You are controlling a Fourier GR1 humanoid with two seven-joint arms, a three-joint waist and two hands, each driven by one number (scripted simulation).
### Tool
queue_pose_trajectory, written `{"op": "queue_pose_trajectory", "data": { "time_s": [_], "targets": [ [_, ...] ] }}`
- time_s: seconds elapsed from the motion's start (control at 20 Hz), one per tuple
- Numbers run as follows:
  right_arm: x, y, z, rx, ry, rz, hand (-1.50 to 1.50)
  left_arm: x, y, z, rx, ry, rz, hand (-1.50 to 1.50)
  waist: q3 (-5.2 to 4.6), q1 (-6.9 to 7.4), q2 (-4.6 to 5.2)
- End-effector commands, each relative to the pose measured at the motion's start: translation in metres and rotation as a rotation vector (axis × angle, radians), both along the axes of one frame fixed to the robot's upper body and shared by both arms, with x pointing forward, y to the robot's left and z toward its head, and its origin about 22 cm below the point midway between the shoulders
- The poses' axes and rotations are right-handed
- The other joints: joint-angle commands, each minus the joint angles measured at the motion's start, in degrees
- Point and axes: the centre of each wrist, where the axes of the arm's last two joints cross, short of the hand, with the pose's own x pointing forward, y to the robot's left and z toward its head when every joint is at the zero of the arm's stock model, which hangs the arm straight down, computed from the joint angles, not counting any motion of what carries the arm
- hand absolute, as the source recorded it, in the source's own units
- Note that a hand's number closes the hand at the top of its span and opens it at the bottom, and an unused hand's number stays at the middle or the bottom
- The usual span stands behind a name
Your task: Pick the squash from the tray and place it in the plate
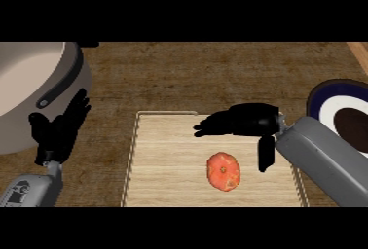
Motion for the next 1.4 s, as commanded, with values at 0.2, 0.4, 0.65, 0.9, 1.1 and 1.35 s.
{"op": "queue_pose_trajectory", "data": {
  "time_s": [0.2, 0.4, 0.65, 0.9, 1.1, 1.35],
  "targets": [
    [-0.014, 0.021, 0.01, -0.141, -0.003, 0.081, -1.5, 0.0, -0.005, -0.003, -0.008, 0.005, -0.008, 0.0, -0.01, -0.15, -0.11],
    [-0.017, 0.04, -0.014, -0.148, -0.005, 0.071, -1.5, -0.001, -0.004, 0.009, -0.014, 0.003, 0.01, 0.0, 0.01, 0.04, -0.06],
    [-0.005, 0.034, -0.018, -0.16, -0.031, 0.068, -1.5, 0.004, 0.003, -0.012, -0.005, 0.002, -0.021, 0.0, 0.0, 0.03, 0.07],
    [-0.015, 0.048, -0.017, -0.183, -0.065, 0.066, -1.5, 0.004, -0.013, -0.006, -0.001, 0.0, 0.008, 0.0, 0.0, -0.11, -0.01],
    [-0.027, 0.053, -0.032, -0.23, -0.083, 0.105, -1.5, -0.004, -0.008, 0.008, 0.003, -0.002, 0.007, 0.0, 0.01, 0.0, -0.08],
    [-0.031, 0.059, -0.057, -0.274, -0.043, 0.233, 1.5, -0.002, -0.011, -0.011, -0.007, 0.003, -0.006, 0.0, 0.0, 0.49, 0.21]
  ]
}}
